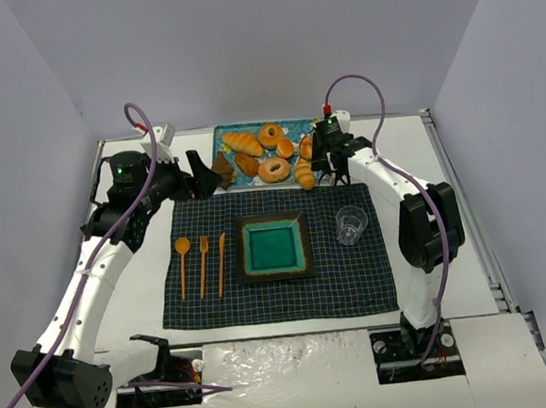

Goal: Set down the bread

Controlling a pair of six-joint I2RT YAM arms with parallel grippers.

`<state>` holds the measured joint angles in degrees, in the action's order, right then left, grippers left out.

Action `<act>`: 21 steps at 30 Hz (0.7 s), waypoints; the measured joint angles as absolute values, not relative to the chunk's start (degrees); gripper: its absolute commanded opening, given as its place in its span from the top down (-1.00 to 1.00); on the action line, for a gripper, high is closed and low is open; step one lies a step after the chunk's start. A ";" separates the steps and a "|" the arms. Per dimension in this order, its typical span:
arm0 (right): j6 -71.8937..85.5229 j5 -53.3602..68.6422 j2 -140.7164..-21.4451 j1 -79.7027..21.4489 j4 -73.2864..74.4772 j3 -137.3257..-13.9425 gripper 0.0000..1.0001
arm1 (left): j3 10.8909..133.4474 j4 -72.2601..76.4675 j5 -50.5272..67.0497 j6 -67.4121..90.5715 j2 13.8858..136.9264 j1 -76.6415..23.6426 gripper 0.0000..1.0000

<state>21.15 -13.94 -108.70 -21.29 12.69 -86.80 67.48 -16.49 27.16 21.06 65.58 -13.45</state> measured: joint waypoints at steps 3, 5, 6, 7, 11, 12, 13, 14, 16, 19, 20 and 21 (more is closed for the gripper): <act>21.19 -13.28 -109.28 -20.93 12.69 -86.80 0.02 | 67.48 -16.49 27.16 21.06 65.58 -13.45 -0.94; 21.21 -12.77 -109.45 -20.66 12.71 -86.80 0.13 | 67.48 -16.49 27.16 21.06 65.58 -13.45 -0.94; 21.25 -12.56 -109.46 -20.60 12.69 -86.80 0.21 | 67.48 -16.49 27.16 21.06 65.58 -13.45 -0.94; 21.28 -12.36 -109.47 -20.53 12.67 -86.81 0.34 | 67.48 -16.49 27.16 21.06 65.58 -13.45 -0.94; 21.61 -11.52 -109.49 -20.27 12.67 -86.94 0.60 | 67.48 -16.49 27.16 21.06 65.58 -13.45 -0.94; 21.61 -11.37 -109.49 -20.23 12.67 -86.98 0.63 | 67.48 -16.49 27.14 21.06 65.58 -13.45 -0.94; 21.61 -11.29 -109.49 -20.22 12.67 -86.99 0.67 | 67.48 -16.49 27.14 21.06 65.58 -13.45 -0.94; 21.61 -11.21 -109.49 -20.22 12.67 -87.00 0.71 | 67.48 -16.49 27.14 21.06 65.58 -13.45 -0.94; 21.61 -11.09 -109.49 -20.21 12.67 -87.02 0.75 | 67.48 -16.49 27.14 21.06 65.58 -13.45 -0.94; 21.61 -11.07 -109.49 -20.18 12.67 -87.02 0.78 | 67.48 -16.49 27.16 21.06 65.58 -13.46 -0.94; 21.61 -11.07 -109.48 -20.17 12.67 -87.02 0.78 | 67.48 -16.49 27.16 21.06 65.58 -13.49 -0.94; 21.61 -11.07 -109.47 -20.16 12.67 -87.02 0.80 | 67.48 -16.49 27.16 21.06 65.58 -13.52 -0.94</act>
<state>21.61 -11.07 -109.47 -20.16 12.67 -87.02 67.48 -16.49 27.16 21.06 65.58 -13.52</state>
